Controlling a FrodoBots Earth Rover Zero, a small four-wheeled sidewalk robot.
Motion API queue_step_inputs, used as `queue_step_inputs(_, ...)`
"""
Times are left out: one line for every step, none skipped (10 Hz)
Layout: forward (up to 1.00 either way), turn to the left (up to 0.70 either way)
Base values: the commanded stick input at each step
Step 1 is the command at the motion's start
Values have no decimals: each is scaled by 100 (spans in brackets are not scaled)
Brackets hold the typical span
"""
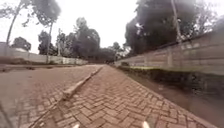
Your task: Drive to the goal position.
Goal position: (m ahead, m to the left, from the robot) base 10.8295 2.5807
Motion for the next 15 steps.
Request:
queue_step_inputs(70, 0)
queue_step_inputs(70, 0)
queue_step_inputs(70, 0)
queue_step_inputs(70, 0)
queue_step_inputs(70, 0)
queue_step_inputs(70, 0)
queue_step_inputs(70, 0)
queue_step_inputs(70, 0)
queue_step_inputs(70, 0)
queue_step_inputs(70, 0)
queue_step_inputs(70, 0)
queue_step_inputs(70, 0)
queue_step_inputs(70, 0)
queue_step_inputs(70, 0)
queue_step_inputs(70, 0)
